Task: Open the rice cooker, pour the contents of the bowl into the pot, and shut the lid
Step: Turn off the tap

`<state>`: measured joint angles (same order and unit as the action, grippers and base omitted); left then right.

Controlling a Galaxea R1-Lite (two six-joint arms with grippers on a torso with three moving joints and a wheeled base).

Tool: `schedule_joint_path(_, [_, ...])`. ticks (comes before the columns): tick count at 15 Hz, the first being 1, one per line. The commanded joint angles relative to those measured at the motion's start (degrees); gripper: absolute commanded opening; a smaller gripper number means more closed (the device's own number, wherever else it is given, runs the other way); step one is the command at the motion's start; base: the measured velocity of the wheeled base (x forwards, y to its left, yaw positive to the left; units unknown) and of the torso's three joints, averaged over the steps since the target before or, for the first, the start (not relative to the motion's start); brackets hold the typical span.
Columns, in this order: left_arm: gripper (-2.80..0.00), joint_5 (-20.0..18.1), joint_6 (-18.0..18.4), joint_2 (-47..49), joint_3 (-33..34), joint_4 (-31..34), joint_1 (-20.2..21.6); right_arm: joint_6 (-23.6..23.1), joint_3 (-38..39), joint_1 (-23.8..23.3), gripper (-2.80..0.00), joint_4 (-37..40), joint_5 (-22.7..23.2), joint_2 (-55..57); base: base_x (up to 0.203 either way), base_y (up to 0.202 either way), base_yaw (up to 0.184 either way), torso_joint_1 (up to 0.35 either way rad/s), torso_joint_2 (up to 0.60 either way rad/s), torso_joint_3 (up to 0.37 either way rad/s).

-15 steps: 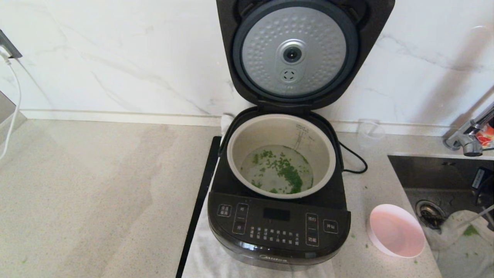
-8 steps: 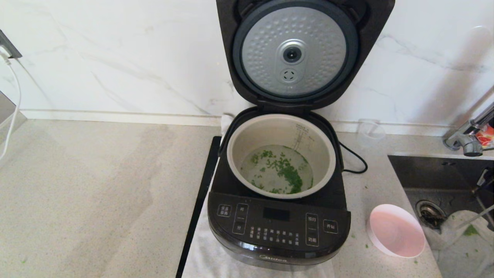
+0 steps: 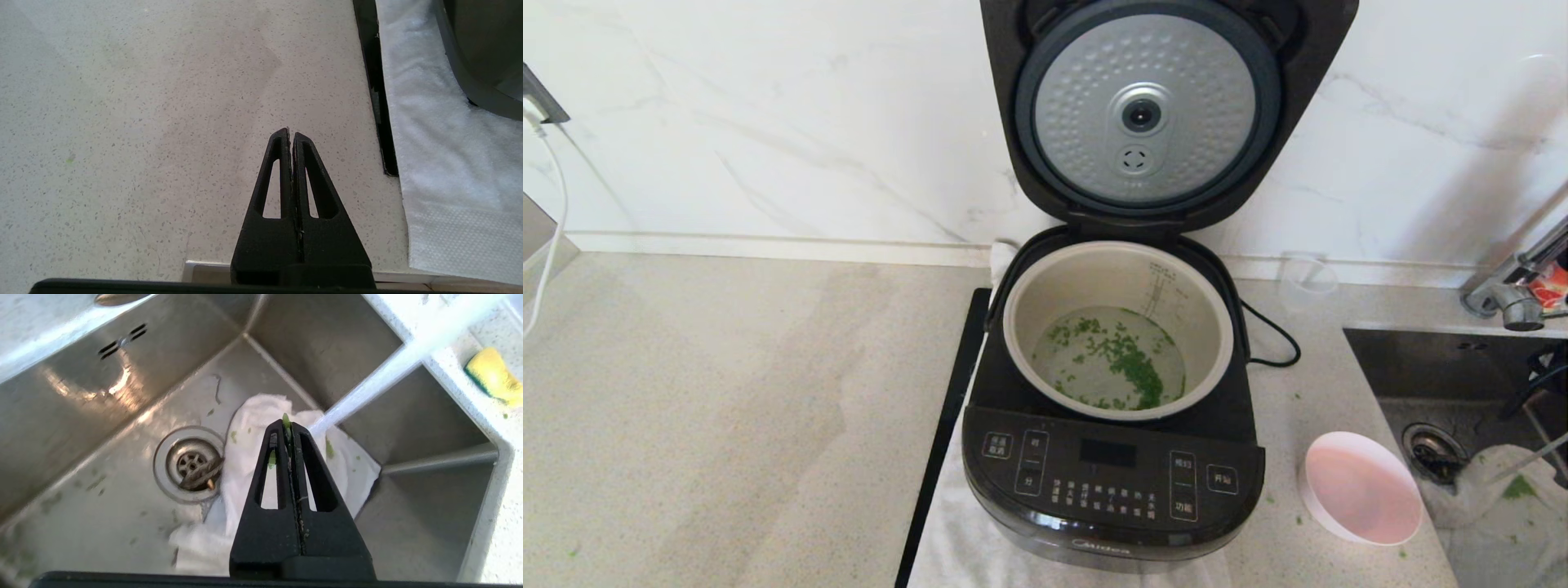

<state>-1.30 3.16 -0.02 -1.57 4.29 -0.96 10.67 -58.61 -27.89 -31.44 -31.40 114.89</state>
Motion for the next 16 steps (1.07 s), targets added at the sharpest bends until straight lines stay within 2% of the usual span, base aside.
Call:
schedule_joint_path(1, [-2.8, -0.02, 0.01, -0.05, -0.01, 0.02, 0.0, 0.04, -2.81, -0.38, -2.8, -0.35, -0.84, 3.56, 0.0, 0.0, 0.0, 0.0, 0.0, 0.0])
schedule_joint_path(10, [-2.8, -0.02, 0.01, -0.06, -0.01, 0.02, 0.0, -1.75, -16.94, -1.2, -2.8, 0.24, -4.54, 11.79, 0.0, 0.0, 0.0, 0.0, 0.0, 0.0])
schedule_joint_path(16, [-2.8, -0.02, 0.01, -0.06, -0.01, 0.02, 0.0, -2.05, -23.16, -0.37, -2.8, 0.24, -6.39, 14.57, 0.0, 0.0, 0.0, 0.0, 0.0, 0.0])
